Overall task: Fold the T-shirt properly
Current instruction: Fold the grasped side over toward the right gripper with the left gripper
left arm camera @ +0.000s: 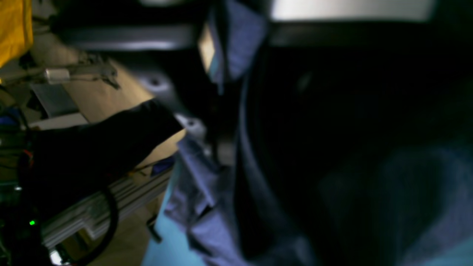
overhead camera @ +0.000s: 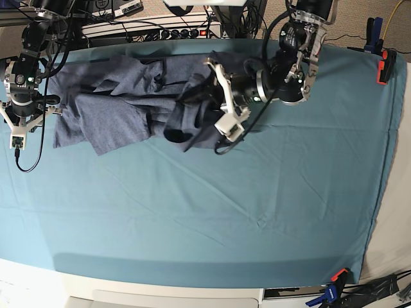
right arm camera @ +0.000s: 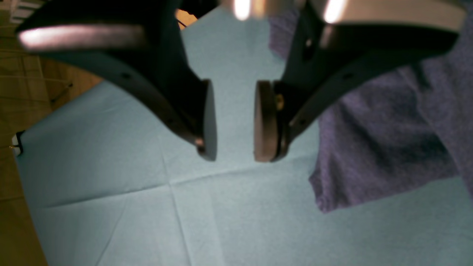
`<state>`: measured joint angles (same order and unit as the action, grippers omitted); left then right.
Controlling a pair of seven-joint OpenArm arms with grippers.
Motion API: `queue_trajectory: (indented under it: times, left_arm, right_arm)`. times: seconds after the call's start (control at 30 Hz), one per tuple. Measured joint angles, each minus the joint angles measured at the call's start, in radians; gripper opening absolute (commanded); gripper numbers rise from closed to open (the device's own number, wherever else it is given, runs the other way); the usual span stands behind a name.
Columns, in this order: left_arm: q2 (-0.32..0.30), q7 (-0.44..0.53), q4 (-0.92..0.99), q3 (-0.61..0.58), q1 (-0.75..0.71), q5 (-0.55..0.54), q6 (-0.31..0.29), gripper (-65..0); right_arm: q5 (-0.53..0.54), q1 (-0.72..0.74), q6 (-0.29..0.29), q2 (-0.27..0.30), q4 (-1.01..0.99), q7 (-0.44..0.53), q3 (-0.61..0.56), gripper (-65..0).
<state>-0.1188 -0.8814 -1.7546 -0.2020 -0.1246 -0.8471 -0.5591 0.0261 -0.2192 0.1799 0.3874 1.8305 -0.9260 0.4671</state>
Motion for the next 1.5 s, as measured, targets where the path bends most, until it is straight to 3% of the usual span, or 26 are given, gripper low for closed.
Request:
queue_trajectory:
  times: [0.07,0.37,0.67,0.8,0.93,1.23,1.5]
  left_arm:
    - [0.019,0.001,0.0,-0.006,0.0,-0.002,0.0,-47.7]
    - [0.071,0.03,0.0,-0.124,0.002,0.1,-0.007,-47.7]
    - [0.069,-0.002,-0.002,-0.141,0.043,0.126,-0.007,-48.1]
    - [0.064,-0.027,-0.067,-0.089,0.07,0.157,0.016,-62.6]
    - [0.026,-0.032,-0.15,0.008,0.057,0.186,0.104,-65.0]
    - [-0.13,-0.042,-0.215,0.138,-0.111,0.19,0.159,-65.0]
    - [-0.094,-0.037,-0.214,0.13,-0.201,0.169,0.159,-65.0]
  right_arm:
    - [0.001,0.0,0.0,0.0,0.0,0.0,0.0,-46.3]
    - [0.016,0.0,0.0,0.0,0.0,0.0,0.0,-46.3]
    - [0.016,0.0,0.0,0.0,0.0,0.0,0.0,-46.3]
    - [0.016,0.0,0.0,0.0,0.0,0.003,0.0,-46.3]
    - [0.016,0.0,0.0,0.0,0.0,0.003,0.0,-46.3]
    - [0.016,0.0,0.0,0.0,0.0,0.003,0.0,-46.3]
    - [0.016,0.0,0.0,0.0,0.0,0.003,0.0,-46.3]
